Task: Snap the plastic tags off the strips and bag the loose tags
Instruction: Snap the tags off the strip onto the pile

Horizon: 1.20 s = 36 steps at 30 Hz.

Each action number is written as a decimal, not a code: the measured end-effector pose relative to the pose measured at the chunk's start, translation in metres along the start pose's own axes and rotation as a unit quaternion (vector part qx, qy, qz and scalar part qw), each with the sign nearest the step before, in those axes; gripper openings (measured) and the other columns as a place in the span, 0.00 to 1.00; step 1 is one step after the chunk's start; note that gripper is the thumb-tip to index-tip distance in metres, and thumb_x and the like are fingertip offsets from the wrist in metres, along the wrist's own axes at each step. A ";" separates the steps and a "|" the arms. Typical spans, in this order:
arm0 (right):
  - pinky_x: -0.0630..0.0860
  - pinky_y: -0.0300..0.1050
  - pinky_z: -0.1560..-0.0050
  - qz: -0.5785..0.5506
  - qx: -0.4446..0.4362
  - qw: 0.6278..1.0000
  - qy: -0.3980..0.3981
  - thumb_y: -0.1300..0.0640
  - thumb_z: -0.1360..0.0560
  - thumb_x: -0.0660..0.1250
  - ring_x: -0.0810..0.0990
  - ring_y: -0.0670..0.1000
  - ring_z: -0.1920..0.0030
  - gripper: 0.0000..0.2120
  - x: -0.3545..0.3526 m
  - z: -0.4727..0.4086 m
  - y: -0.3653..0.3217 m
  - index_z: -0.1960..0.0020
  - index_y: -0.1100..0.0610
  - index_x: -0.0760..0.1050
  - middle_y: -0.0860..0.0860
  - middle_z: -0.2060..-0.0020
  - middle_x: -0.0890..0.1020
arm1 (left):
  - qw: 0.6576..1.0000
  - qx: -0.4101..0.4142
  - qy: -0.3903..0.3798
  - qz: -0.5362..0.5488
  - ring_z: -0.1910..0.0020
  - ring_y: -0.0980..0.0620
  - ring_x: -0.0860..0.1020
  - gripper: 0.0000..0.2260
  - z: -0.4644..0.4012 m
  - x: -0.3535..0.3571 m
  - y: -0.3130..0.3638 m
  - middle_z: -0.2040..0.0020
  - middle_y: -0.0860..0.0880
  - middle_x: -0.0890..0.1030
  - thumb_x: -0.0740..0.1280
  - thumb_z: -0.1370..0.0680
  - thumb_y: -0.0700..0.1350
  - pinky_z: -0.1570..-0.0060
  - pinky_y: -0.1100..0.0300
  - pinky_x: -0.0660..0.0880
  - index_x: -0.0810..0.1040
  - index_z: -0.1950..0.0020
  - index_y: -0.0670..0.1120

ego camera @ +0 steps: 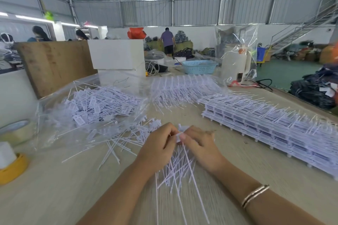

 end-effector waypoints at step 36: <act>0.68 0.48 0.53 -0.217 0.014 0.968 -0.124 0.59 0.23 0.63 0.72 0.54 0.59 0.14 0.017 0.002 0.004 0.56 0.73 0.76 0.66 0.63 0.76 | 0.989 -0.115 -0.079 0.053 0.78 0.61 0.66 0.19 0.001 0.008 -0.023 0.77 0.56 0.69 0.59 0.20 0.55 0.72 0.67 0.64 0.77 0.71 0.58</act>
Point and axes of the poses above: each hand's wrist, its own z-axis away from the middle knuckle, its own x-axis out of the palm, y = z × x, the point moved 8 cm from there along -z, towards the middle knuckle
